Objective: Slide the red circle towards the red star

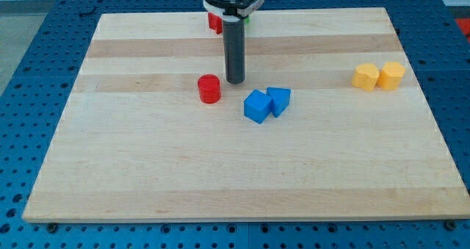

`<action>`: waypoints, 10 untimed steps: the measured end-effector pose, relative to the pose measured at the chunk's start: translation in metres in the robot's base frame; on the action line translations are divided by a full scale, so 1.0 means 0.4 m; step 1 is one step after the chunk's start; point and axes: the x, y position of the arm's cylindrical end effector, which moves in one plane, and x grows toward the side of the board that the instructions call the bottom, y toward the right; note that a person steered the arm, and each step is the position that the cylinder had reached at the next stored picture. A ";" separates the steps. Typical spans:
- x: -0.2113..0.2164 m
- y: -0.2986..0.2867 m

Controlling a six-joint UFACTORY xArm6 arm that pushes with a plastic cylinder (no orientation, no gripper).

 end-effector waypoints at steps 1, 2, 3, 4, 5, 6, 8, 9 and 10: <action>0.053 0.000; 0.098 0.000; 0.131 -0.025; 0.120 -0.103; 0.058 -0.143; -0.031 -0.161; -0.022 -0.199; -0.015 -0.258; -0.049 -0.277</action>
